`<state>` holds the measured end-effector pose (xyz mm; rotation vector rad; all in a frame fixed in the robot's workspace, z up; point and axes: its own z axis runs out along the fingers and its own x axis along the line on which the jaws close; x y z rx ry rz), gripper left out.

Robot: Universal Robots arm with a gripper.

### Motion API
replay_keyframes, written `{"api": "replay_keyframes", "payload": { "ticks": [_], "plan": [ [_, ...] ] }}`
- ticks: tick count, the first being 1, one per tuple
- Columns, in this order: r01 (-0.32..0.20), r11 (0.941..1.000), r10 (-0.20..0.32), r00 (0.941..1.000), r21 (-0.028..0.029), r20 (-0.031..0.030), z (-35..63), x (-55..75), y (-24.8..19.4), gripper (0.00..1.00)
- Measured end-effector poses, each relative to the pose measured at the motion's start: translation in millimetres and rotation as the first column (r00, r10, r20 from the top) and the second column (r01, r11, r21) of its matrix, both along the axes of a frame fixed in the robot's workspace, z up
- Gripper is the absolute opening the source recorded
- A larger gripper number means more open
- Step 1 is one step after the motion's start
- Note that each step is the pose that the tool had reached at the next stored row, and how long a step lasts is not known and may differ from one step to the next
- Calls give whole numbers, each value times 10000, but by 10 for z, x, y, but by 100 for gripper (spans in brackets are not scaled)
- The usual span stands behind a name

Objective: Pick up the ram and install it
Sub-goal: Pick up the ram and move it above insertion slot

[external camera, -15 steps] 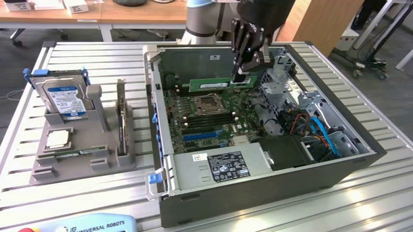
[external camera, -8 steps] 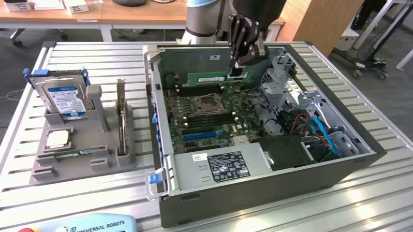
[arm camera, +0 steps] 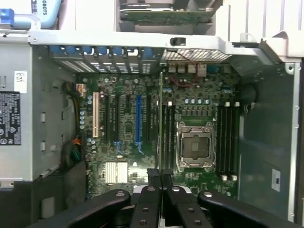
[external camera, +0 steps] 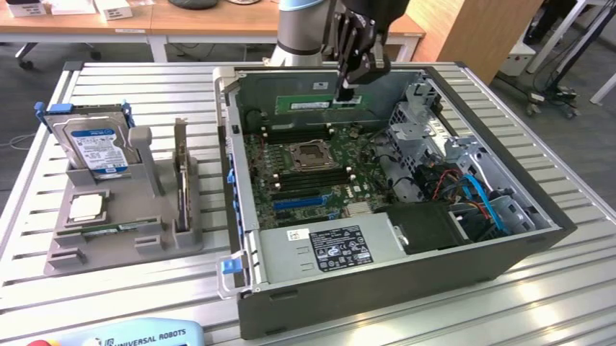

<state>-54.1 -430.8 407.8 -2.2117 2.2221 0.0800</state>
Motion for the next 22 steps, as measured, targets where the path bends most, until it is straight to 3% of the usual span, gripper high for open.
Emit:
{"api": "replay_keyframes", "payload": {
  "ticks": [3,6,12,22],
  "plan": [
    [0,10000,0,10000,0,0,-1,0,101,11],
    [0,10000,0,10000,-3,-1,-1,0,175,11],
    [0,10000,0,10000,4,2,-15,0,179,11],
    [0,10000,0,10000,3,22,-188,0,180,11]
  ]
}}
